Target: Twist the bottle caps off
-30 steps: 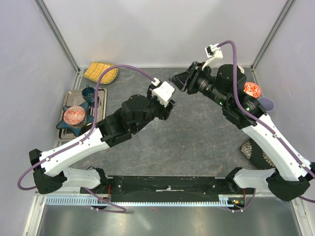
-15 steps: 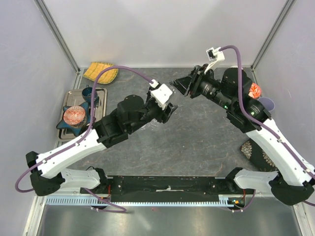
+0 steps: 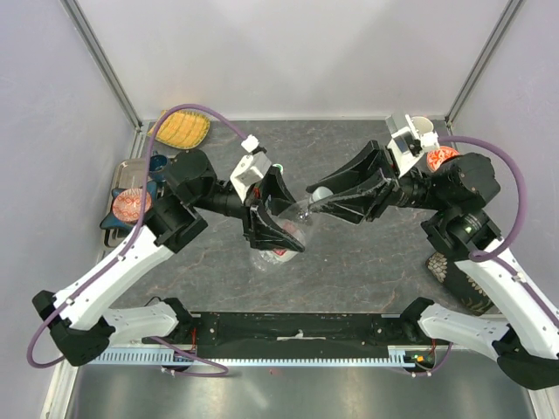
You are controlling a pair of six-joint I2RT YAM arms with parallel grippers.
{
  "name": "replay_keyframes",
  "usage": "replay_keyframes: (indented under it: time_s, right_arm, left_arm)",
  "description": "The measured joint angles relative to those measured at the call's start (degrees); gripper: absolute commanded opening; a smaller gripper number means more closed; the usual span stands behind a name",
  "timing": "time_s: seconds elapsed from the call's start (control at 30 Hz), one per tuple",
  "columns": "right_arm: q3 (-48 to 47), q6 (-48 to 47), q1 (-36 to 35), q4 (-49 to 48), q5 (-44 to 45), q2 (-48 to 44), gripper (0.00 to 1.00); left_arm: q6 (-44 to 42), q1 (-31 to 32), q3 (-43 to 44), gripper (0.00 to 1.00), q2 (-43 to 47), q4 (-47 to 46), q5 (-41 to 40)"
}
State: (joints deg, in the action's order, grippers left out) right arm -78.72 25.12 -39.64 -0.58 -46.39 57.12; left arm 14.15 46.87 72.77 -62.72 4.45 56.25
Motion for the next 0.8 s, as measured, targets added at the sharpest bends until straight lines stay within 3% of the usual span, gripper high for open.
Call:
replay_keyframes:
  time_s: [0.17,0.23,0.37,0.6,0.8]
  right_arm:
    - [5.11,9.7,0.48,-17.18,-8.26,0.22,0.0]
    - [7.26,15.26,0.57,-25.59,-10.73,0.92,0.0]
    - [8.59,20.0,0.52,-33.38,-13.35,1.97,0.0]
    - [8.31,17.81,-0.22,-29.05,-14.29,0.66,0.0]
    - [3.96,10.6,-0.28,-16.52,-10.23,0.35,0.0]
  left_arm:
    - [15.85,-1.6,-0.72,0.41,-4.57,-15.08,14.99]
    - [21.53,-1.66,-1.11,0.41,-6.38,-21.94,19.08]
    - [29.81,-1.68,-1.22,0.4,-8.9,-32.0,23.98]
    - [32.46,-2.71,-1.22,0.37,-9.79,-36.09,27.19]
    - [29.97,-5.18,-1.2,0.38,-8.72,-33.31,25.18]
